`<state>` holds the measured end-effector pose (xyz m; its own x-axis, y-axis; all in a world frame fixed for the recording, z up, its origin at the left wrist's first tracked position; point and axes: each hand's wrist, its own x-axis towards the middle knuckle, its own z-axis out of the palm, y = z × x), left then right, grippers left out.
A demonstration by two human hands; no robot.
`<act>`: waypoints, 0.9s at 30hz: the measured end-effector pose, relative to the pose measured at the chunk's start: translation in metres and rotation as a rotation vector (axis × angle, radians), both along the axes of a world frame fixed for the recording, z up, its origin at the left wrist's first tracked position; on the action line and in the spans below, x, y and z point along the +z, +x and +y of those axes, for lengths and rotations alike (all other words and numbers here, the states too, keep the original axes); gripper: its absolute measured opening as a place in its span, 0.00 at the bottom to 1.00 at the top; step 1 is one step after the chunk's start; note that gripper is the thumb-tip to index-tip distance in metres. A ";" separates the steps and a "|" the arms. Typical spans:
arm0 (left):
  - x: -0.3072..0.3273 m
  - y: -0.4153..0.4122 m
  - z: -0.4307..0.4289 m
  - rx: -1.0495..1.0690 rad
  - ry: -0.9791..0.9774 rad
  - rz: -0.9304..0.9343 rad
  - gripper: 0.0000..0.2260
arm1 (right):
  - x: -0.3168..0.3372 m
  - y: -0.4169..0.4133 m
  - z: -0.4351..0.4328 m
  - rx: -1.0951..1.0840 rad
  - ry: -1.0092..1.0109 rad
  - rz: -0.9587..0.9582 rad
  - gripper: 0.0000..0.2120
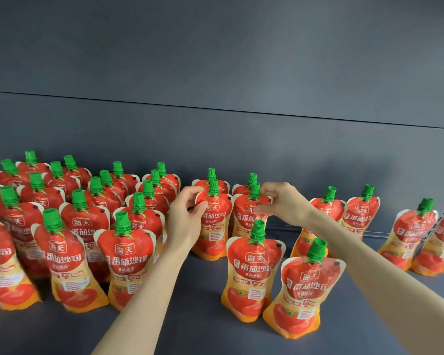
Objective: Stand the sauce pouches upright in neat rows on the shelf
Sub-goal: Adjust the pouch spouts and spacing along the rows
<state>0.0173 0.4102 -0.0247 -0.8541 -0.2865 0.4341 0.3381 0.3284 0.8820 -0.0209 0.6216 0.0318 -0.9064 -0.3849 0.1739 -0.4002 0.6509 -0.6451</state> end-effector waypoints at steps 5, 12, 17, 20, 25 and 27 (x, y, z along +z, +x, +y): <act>-0.008 0.008 0.015 -0.051 0.124 -0.039 0.22 | -0.003 -0.002 0.002 -0.026 -0.006 -0.006 0.13; -0.018 -0.001 0.011 0.008 0.057 -0.011 0.21 | -0.002 -0.003 0.000 -0.023 0.047 -0.007 0.16; -0.019 -0.005 0.007 0.013 0.048 0.009 0.19 | -0.003 -0.003 -0.002 -0.029 0.034 0.009 0.17; -0.021 -0.008 0.006 0.029 0.031 0.012 0.19 | -0.003 -0.002 -0.003 -0.030 0.041 0.018 0.16; -0.024 -0.006 0.007 0.048 0.005 -0.006 0.21 | -0.003 -0.001 -0.002 -0.028 0.039 0.035 0.15; -0.021 -0.003 0.007 0.063 -0.026 0.018 0.22 | -0.001 0.001 0.000 -0.032 0.043 0.050 0.16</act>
<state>0.0145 0.4171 -0.0455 -0.8265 -0.3280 0.4575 0.3319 0.3725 0.8666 -0.0201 0.6218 0.0310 -0.9092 -0.3637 0.2029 -0.4093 0.6905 -0.5963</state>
